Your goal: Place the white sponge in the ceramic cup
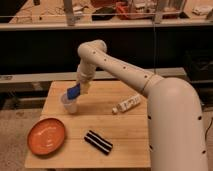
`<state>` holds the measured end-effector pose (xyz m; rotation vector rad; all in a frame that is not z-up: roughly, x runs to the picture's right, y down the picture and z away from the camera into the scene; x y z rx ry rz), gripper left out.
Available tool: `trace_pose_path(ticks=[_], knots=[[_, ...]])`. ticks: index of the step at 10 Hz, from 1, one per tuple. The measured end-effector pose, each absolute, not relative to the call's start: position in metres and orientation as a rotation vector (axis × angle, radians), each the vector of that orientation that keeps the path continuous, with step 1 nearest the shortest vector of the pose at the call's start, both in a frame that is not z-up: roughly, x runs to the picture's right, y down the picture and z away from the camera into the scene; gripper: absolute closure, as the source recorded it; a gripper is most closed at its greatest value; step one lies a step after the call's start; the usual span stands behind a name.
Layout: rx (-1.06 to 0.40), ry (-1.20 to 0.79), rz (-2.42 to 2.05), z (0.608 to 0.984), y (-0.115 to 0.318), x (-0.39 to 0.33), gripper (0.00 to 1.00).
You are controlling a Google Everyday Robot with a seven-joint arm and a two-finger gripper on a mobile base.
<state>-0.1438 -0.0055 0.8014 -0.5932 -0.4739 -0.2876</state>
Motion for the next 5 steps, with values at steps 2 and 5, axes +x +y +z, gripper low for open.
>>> trace_pose_path(ticks=[2, 5], knots=[[-0.586, -0.470, -0.289, 0.807, -0.010, -0.147, 1.00], [-0.588, -0.476, -0.301, 0.810, -0.007, -0.161, 1.00]])
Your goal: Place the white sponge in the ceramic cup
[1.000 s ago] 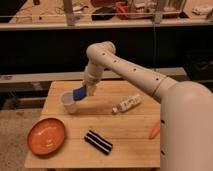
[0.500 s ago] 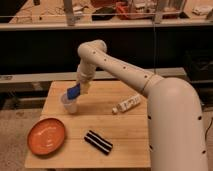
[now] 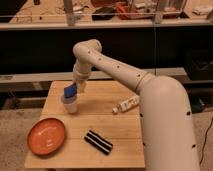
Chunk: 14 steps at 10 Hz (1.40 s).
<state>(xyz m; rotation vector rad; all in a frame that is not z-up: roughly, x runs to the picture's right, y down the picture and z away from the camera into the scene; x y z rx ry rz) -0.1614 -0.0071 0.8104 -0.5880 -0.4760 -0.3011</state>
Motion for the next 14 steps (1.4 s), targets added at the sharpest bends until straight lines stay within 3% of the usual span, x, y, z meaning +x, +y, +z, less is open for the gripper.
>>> trace_pose_path(ticks=[14], knots=[[-0.571, -0.484, -0.282, 0.821, 0.000, -0.174, 1.00]])
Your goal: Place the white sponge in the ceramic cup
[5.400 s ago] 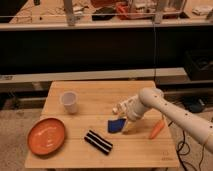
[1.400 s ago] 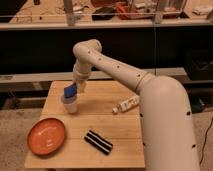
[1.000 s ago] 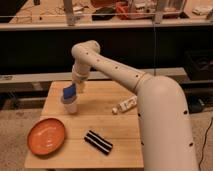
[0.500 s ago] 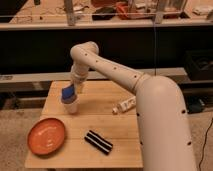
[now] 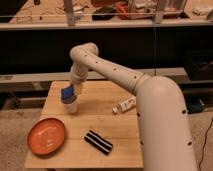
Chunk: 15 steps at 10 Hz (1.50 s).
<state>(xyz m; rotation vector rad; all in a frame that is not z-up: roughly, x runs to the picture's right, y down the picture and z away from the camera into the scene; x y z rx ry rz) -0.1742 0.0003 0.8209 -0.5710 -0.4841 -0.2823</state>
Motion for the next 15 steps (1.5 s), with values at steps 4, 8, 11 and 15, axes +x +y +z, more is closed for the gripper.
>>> trace_pose_path(ticks=[4, 8, 11, 15], knots=[[-0.564, -0.484, -0.269, 0.8227, 0.0017, -0.1763, 1.00], [-0.559, -0.482, -0.256, 0.8246, 0.0029, -0.1783, 1.00], [-0.554, -0.480, -0.244, 0.8255, 0.0036, -0.1797, 0.92], [-0.547, -0.475, -0.231, 0.8262, 0.0046, -0.1813, 0.83]])
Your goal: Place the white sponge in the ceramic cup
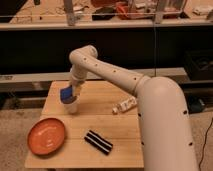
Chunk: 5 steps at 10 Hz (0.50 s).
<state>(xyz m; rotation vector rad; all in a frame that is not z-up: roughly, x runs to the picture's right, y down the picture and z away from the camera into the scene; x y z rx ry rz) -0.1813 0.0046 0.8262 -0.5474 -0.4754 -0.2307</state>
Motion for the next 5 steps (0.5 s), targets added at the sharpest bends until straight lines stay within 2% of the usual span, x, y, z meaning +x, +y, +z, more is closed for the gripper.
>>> trace_pose_path(ticks=[3, 5], knots=[[-0.542, -0.470, -0.219, 0.8268, 0.0058, -0.1818, 0.76], [-0.538, -0.467, -0.212, 0.8272, 0.0071, -0.1823, 0.76]])
